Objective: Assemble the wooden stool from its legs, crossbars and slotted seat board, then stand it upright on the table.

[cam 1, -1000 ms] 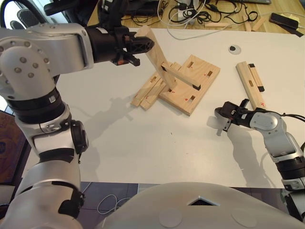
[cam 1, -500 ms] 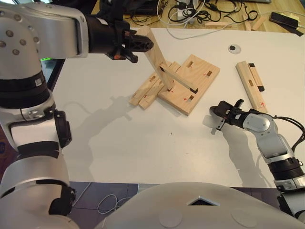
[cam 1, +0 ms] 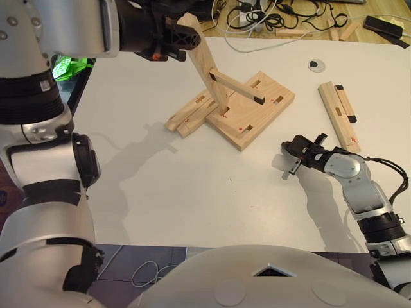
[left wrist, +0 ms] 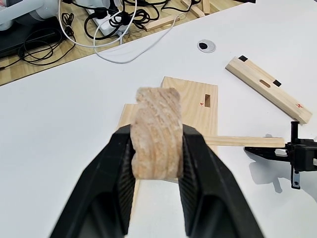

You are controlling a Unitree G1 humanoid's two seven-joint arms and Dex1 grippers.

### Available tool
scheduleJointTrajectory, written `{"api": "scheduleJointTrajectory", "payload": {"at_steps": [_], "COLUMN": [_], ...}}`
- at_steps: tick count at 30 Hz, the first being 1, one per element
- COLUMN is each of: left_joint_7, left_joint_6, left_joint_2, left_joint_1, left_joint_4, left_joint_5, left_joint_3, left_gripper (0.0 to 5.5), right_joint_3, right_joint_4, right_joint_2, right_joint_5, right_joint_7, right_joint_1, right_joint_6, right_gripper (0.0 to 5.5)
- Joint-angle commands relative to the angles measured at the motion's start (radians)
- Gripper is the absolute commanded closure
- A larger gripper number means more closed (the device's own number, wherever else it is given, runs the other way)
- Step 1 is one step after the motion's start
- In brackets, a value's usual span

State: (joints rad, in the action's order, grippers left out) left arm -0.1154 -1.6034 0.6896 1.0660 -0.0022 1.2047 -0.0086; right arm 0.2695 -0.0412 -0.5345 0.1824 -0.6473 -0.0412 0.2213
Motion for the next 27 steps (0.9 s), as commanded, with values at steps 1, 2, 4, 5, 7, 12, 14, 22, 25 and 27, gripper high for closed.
{"api": "scheduleJointTrajectory", "payload": {"at_steps": [1, 2, 4, 5, 7, 12, 14, 22, 25, 27], "left_joint_7": [-0.037, -0.046, -0.063, -0.071, -0.083, -0.107, -0.107, -0.073, -0.045, -0.025], "left_joint_6": [-0.011, -0.011, -0.011, -0.011, -0.011, -0.011, -0.011, -0.011, -0.011, -0.011], "left_joint_2": [0.022, 0.029, 0.04, 0.043, 0.048, 0.054, 0.054, 0.021, 0.009, 0.007], "left_joint_1": [0.015, 0.009, -0.004, -0.009, -0.019, -0.026, -0.022, 0.004, 0.013, 0.014], "left_joint_4": [0.008, 0.006, 0.004, 0.002, -0.002, -0.004, 0.0, 0.006, 0.006, 0.001], "left_joint_5": [0.075, 0.089, 0.112, 0.121, 0.127, 0.134, 0.125, 0.061, 0.032, 0.022], "left_joint_3": [-0.011, -0.015, -0.022, -0.024, -0.027, -0.028, -0.03, -0.031, -0.032, -0.034], "left_gripper": [4.48, 4.48, 4.48, 4.48, 4.48, 4.48, 4.48, 4.48, 4.48, 4.48], "right_joint_3": [0.003, 0.005, 0.011, 0.014, 0.018, 0.031, 0.032, 0.036, 0.038, 0.038], "right_joint_4": [0.013, 0.009, -0.011, -0.021, -0.052, -0.092, -0.096, -0.101, -0.104, -0.106], "right_joint_2": [0.004, 0.0, -0.013, -0.019, -0.027, -0.025, -0.023, -0.016, -0.014, -0.013], "right_joint_5": [-0.006, -0.002, 0.012, 0.018, 0.027, 0.027, 0.027, 0.022, 0.02, 0.018], "right_joint_7": [-0.004, -0.006, -0.013, -0.015, -0.02, -0.031, -0.03, -0.023, -0.023, -0.024], "right_joint_1": [0.012, 0.012, 0.015, 0.016, 0.018, 0.005, 0.006, 0.007, 0.007, 0.007], "right_joint_6": [0.016, 0.019, 0.029, 0.033, 0.051, 0.082, 0.086, 0.094, 0.098, 0.1], "right_gripper": [5.5, 5.5, 5.5, 5.5, 5.5, 5.5, 5.5, 5.5, 5.5, 5.5]}}
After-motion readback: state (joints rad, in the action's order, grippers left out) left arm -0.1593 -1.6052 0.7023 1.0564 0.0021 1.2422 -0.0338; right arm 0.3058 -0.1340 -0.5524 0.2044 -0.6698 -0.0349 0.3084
